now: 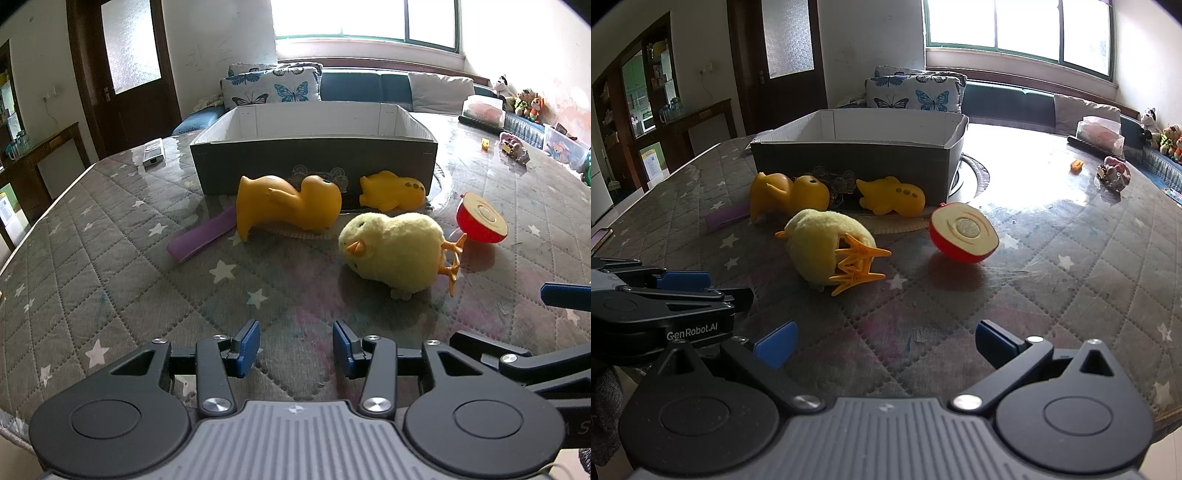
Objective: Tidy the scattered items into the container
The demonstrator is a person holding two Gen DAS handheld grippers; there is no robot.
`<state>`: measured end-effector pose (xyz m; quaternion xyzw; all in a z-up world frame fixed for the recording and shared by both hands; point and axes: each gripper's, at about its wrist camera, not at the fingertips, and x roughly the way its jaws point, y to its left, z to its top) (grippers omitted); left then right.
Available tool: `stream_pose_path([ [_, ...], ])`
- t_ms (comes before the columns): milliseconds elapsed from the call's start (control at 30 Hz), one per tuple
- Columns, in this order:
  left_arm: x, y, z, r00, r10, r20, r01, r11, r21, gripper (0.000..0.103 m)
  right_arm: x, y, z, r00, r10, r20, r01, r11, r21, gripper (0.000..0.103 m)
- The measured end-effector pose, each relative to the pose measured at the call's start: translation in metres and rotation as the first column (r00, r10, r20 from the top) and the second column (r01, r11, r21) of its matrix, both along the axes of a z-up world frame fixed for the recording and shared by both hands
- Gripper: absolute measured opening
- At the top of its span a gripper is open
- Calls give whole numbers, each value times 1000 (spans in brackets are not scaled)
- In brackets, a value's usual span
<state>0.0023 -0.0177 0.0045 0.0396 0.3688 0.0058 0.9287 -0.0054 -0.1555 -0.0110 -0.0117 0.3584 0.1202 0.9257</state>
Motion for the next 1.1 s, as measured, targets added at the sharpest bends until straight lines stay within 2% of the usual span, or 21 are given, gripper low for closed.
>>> stream_pose_path([
  [1100,14,2,1,1000,1,-16,-1,1000,-4,46,15,2,-1,1000,1,-20,0,1000,6,103],
])
